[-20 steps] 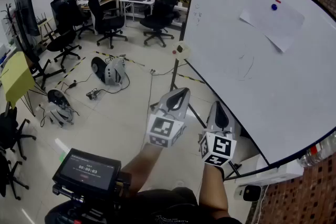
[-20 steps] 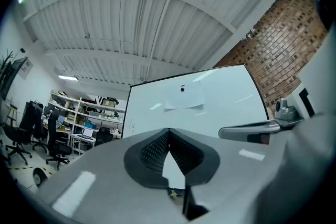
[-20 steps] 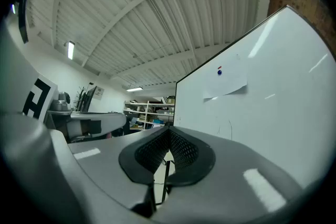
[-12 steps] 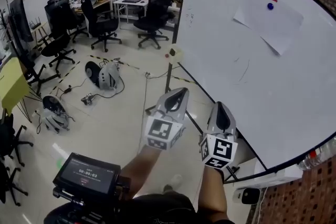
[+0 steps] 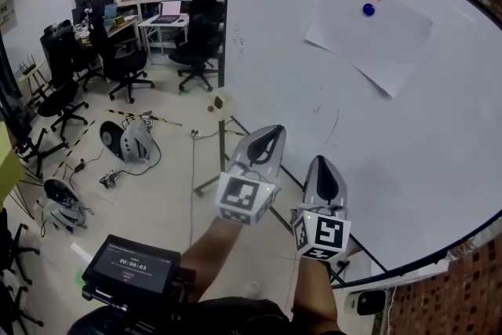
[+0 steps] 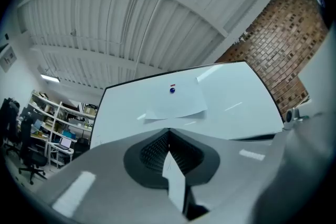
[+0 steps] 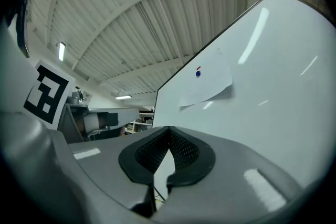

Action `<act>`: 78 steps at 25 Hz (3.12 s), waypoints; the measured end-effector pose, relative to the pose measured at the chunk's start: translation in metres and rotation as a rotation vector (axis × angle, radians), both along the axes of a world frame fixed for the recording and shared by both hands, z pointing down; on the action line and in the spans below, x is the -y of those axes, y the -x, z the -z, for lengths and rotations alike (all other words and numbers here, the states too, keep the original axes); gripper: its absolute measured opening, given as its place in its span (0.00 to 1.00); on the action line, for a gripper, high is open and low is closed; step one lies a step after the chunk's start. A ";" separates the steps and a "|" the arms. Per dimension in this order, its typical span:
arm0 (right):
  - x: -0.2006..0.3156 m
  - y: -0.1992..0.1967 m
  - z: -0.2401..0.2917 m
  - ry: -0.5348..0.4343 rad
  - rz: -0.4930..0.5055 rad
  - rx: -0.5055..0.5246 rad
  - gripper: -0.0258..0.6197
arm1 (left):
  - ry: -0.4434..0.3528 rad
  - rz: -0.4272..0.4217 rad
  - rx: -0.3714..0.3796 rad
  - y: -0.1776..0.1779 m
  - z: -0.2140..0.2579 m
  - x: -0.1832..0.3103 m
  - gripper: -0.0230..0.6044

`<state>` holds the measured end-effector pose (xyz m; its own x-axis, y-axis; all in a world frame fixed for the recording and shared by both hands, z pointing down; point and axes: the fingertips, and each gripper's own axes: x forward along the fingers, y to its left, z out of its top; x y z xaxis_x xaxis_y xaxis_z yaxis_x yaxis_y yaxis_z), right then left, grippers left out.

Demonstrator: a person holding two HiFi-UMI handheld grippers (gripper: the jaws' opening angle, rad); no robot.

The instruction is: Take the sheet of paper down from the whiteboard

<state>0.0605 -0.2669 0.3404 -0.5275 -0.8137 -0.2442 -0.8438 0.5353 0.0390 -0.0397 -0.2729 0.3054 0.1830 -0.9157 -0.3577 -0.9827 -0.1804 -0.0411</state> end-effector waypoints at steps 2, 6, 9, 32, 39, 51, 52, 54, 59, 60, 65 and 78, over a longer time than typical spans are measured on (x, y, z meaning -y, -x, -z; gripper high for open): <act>0.014 -0.016 0.011 -0.013 -0.017 0.017 0.06 | -0.023 -0.026 0.020 -0.016 0.013 0.019 0.04; 0.044 -0.040 0.035 -0.037 -0.045 0.043 0.06 | -0.057 -0.059 0.042 -0.036 0.040 0.058 0.04; 0.062 -0.054 0.040 -0.040 -0.051 0.059 0.06 | -0.091 -0.065 0.073 -0.047 0.057 0.082 0.04; 0.122 -0.077 0.100 -0.098 -0.294 0.154 0.06 | -0.392 -0.357 0.290 -0.082 0.220 0.171 0.04; 0.121 -0.088 0.102 -0.093 -0.416 0.195 0.06 | -0.359 -0.418 0.356 -0.092 0.226 0.193 0.20; 0.126 -0.112 0.133 0.030 0.056 0.525 0.25 | -0.274 -0.431 0.401 -0.112 0.237 0.204 0.29; 0.125 -0.112 0.137 0.022 0.075 0.523 0.26 | -0.273 -0.425 0.398 -0.112 0.238 0.205 0.29; 0.128 -0.114 0.143 0.008 0.102 0.513 0.28 | -0.272 -0.412 0.394 -0.115 0.238 0.206 0.29; 0.145 -0.114 0.146 0.021 0.114 0.499 0.29 | -0.270 -0.374 0.386 -0.120 0.235 0.212 0.28; 0.149 -0.110 0.146 0.037 0.111 0.498 0.29 | -0.269 -0.370 0.378 -0.118 0.236 0.212 0.28; 0.156 -0.097 0.149 0.076 0.129 0.481 0.29 | -0.267 -0.360 0.358 -0.112 0.241 0.210 0.27; 0.165 -0.099 0.164 0.048 0.110 0.462 0.06 | -0.263 -0.359 0.334 -0.108 0.243 0.211 0.23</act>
<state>0.1594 -0.4318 0.1763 -0.4564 -0.7752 -0.4368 -0.7052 0.6145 -0.3537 0.0682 -0.4840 0.0626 0.6096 -0.6628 -0.4349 -0.7875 -0.4432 -0.4283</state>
